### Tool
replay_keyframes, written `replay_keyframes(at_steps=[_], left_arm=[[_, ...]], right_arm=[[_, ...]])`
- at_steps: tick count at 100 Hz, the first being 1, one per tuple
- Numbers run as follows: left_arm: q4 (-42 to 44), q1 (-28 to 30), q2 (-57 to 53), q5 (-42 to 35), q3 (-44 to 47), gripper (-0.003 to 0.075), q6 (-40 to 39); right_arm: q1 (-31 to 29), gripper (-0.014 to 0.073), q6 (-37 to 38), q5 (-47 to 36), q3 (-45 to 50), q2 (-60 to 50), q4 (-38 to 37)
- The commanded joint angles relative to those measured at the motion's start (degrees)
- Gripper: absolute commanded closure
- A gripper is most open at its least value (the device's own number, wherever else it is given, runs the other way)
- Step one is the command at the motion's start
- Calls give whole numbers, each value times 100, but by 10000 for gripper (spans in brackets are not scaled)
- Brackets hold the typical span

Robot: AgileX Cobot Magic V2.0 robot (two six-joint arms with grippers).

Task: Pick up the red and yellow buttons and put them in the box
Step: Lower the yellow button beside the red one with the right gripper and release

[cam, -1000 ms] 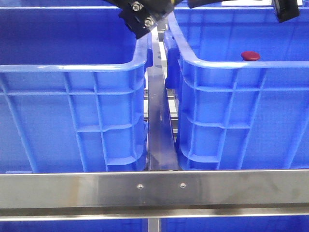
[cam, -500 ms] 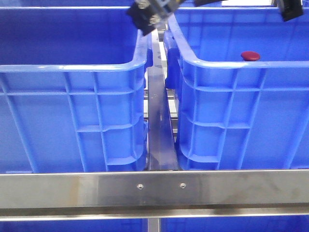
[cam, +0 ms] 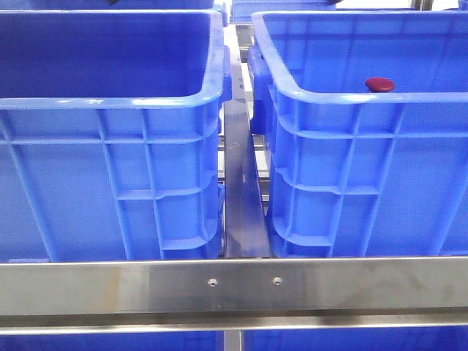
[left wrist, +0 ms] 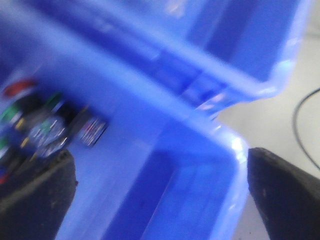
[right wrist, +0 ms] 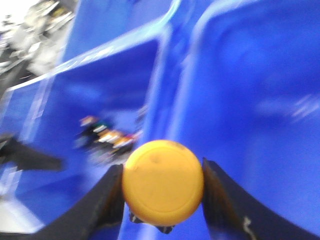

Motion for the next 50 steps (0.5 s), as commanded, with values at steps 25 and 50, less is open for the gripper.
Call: replay_keyframes(at_steps=[25, 50], left_arm=[[177, 168, -227, -119, -193, 71, -536], [177, 168, -227, -119, -193, 71, -559]], right_arm=[[-194, 420, -1063, -1903, -301, 256, -1146], [-194, 420, -1307, -2826, -301, 760, -1705]])
